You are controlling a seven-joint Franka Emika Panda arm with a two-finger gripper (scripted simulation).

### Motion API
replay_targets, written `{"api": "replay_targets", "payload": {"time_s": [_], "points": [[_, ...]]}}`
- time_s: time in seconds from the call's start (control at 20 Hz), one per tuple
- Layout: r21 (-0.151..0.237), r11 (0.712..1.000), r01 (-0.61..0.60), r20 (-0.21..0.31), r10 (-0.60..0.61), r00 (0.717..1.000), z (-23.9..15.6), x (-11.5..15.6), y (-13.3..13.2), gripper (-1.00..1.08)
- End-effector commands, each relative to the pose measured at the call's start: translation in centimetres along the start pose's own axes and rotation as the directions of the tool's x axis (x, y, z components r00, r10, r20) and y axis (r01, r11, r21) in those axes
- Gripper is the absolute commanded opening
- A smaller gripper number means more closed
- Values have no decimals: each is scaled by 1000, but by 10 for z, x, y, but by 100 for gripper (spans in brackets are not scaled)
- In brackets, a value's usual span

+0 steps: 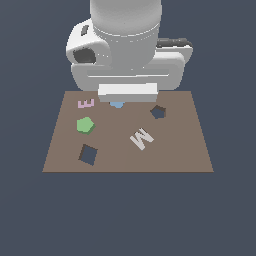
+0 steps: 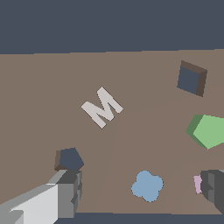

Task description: Insert a designated object into the corresponding slot on a board.

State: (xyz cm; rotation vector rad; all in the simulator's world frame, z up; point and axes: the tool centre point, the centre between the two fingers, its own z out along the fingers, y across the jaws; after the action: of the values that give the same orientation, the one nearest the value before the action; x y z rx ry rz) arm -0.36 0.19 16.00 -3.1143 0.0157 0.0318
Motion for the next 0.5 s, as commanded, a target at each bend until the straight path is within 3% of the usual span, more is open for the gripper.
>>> {"api": "replay_targets", "payload": {"time_s": [0.0, 0.45], "points": [[0, 1000, 0, 0, 0, 1000, 0, 0, 0, 100], [-5, 1000, 21, -3, -21, 1000, 17, 0, 22, 100]]}}
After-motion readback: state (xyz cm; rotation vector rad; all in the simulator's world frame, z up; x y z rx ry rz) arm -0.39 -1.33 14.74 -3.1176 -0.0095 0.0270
